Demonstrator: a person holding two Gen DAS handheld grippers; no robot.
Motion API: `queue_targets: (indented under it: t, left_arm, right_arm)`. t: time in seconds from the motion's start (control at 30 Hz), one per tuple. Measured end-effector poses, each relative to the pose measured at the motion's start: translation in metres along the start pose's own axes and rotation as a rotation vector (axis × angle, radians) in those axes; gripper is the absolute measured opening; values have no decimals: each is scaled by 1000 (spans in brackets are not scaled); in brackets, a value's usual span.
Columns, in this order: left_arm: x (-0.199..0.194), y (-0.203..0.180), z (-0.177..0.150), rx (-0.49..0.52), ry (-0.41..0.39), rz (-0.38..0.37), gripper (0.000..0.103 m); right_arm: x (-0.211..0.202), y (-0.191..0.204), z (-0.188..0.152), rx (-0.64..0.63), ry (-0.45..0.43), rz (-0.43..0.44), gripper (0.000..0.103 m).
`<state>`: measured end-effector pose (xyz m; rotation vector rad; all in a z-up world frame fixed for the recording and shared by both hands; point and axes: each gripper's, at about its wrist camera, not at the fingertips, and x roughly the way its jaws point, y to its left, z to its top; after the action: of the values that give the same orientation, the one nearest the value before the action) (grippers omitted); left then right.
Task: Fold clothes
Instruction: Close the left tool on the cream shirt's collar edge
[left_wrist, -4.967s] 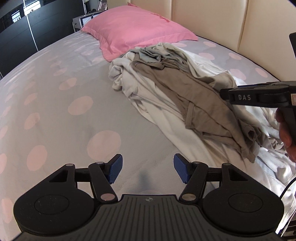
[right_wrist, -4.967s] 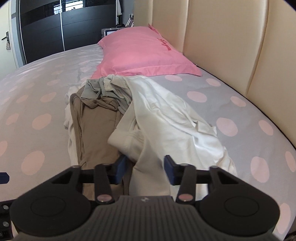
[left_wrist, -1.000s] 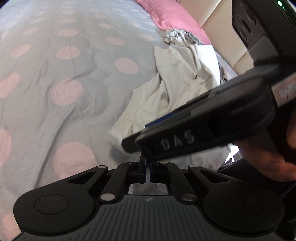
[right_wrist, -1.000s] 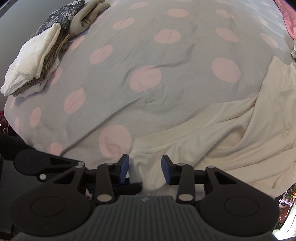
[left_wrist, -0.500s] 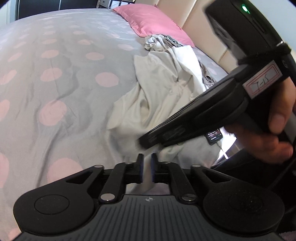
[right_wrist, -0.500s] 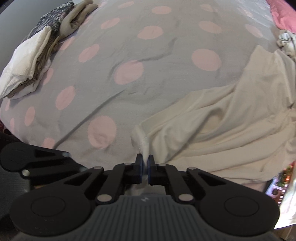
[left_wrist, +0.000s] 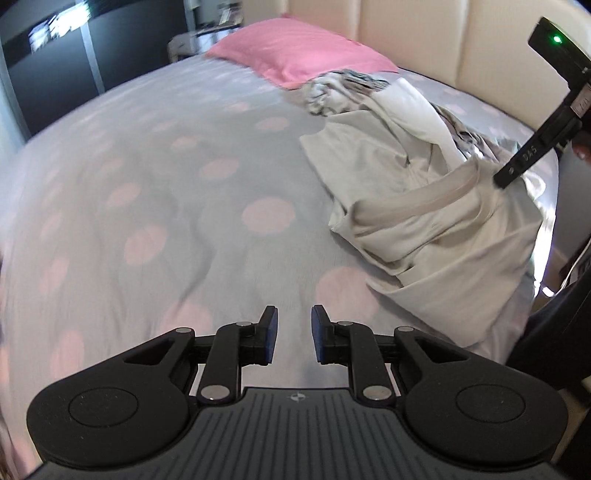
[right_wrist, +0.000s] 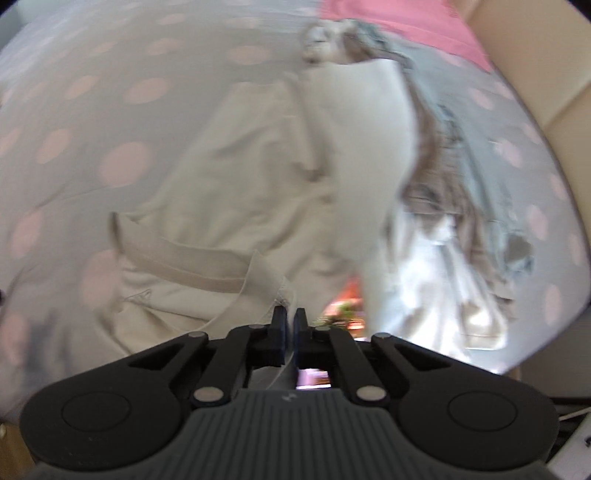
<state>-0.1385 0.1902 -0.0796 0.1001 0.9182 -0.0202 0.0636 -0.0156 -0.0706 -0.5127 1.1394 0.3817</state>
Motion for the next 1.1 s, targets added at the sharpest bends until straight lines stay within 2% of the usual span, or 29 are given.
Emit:
queue_targets:
  t: [0.07, 0.17, 0.37, 0.4, 0.47, 0.5, 0.67, 0.77, 0.93, 1.07, 1.1]
  left_arm:
    - [14, -10, 12, 80, -10, -6, 17]
    - [36, -25, 29, 199, -24, -15, 17]
    - [80, -54, 64, 439, -53, -33, 18]
    - [87, -59, 69, 478, -58, -36, 20]
    - [102, -66, 78, 547, -64, -52, 34]
    - [109, -67, 81, 577, -66, -65, 46]
    - [138, -72, 91, 711, -58, -117, 47]
    - [152, -75, 95, 760, -24, -145, 45]
    - [164, -83, 93, 778, 23, -183, 24]
    - [166, -86, 93, 712, 53, -161, 17]
    - [165, -87, 93, 690, 58, -156, 11]
  right_arm:
    - [7, -7, -3, -9, -14, -82, 4]
    - [16, -25, -6, 4, -23, -136, 4]
    - [26, -48, -13, 70, -2, -113, 4]
    - [27, -49, -14, 72, -3, -109, 4]
    - [27, -49, -14, 75, -7, -102, 4]
    - [27, -50, -14, 78, -10, -99, 4]
    - [27, -48, -8, 64, -30, -84, 4]
    - [27, -45, -5, 47, -37, -80, 5]
    - [24, -50, -2, 62, -55, -66, 4]
    - [19, -53, -2, 79, -77, -58, 4]
    - [18, -53, -2, 82, -83, -57, 4]
